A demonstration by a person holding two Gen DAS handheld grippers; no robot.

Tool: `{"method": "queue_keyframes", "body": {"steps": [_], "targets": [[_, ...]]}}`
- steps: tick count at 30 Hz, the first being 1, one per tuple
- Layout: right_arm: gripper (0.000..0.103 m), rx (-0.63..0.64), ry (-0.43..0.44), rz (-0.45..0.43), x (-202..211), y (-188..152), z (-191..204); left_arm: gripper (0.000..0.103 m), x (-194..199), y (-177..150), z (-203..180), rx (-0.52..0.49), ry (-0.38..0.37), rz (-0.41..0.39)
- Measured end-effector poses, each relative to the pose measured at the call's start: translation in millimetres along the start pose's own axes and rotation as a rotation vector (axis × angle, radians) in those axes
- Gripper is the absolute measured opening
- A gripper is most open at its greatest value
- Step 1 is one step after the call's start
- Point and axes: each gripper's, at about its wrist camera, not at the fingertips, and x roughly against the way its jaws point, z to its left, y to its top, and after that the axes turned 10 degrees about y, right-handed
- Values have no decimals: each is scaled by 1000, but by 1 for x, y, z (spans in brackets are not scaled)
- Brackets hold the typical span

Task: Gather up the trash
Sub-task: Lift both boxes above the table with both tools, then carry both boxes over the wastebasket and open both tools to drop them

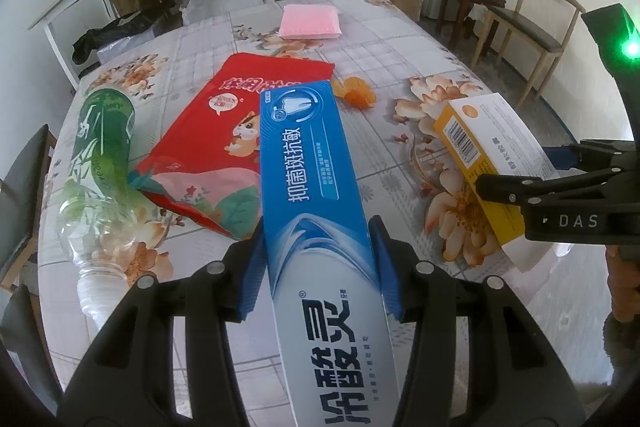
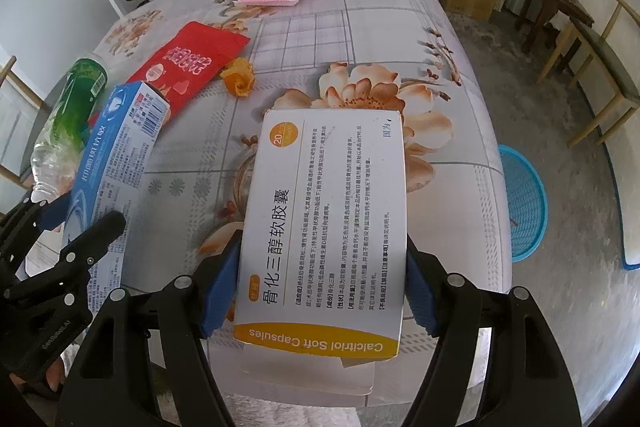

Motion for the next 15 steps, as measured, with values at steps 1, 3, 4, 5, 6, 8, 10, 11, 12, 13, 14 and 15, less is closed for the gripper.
{"method": "queue_keyframes", "body": {"steps": [1, 3, 4, 5, 6, 8, 10, 11, 12, 13, 14, 15], "targets": [[70, -1, 1, -3, 1, 0, 0, 47, 2, 1, 1, 3, 0, -6], [70, -1, 6, -13, 4, 1, 1, 47, 5, 1, 2, 8, 1, -15], [70, 0, 12, -22, 6, 1, 1, 47, 8, 2, 3, 11, 1, -22], [70, 2, 14, -28, 8, 2, 2, 47, 10, 2, 4, 16, -2, -30], [70, 4, 17, -35, 10, 2, 2, 47, 13, 3, 5, 19, -2, -40], [70, 6, 26, -53, 15, 3, 3, 47, 18, 5, 6, 24, -7, -60], [70, 3, 39, -72, 21, 4, 3, 47, 24, 8, 7, 26, -8, -80], [70, -3, 50, -87, 26, 5, 2, 47, 29, 10, 6, 23, -15, -101], [70, -12, 62, -108, 33, 6, -1, 47, 33, 12, 5, 19, -17, -114], [70, -20, 70, -123, 38, 7, -3, 47, 37, 14, 5, 15, -26, -125], [70, -36, 81, -152, 48, 8, -9, 47, 40, 18, 4, 11, -44, -138], [70, -48, 83, -171, 55, 9, -13, 47, 44, 22, 2, 7, -60, -149]]}}
